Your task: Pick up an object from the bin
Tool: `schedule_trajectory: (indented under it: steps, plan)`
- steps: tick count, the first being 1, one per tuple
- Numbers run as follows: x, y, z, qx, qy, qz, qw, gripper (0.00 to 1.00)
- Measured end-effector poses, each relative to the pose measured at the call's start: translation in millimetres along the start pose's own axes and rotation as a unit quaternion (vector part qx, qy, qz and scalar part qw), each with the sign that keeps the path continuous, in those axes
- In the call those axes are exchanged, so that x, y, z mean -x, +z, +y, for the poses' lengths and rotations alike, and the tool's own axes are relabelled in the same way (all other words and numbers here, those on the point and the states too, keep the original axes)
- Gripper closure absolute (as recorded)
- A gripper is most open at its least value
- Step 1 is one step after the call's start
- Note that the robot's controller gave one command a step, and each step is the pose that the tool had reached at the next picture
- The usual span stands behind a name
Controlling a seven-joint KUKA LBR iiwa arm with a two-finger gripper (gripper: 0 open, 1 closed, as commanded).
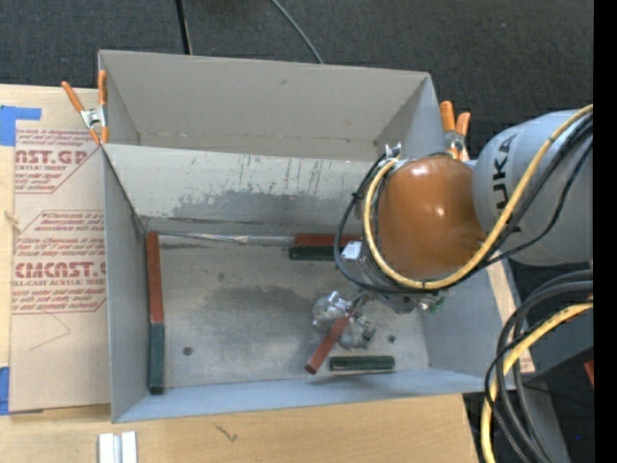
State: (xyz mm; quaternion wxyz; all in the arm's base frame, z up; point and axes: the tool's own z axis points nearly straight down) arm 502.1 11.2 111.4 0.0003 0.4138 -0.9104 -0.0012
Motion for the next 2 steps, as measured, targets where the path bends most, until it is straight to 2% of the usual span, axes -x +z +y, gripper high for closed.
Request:
schedule_trajectory:
  steps: [1, 2]
  plan:
    - [24.9, -17, 14, -0.001, 0.012, 0.0001, 0.9999, 1.0]
    - [7.8, -112, 17, -0.001, -0.018, -0.0012, 0.9998, 1.0]
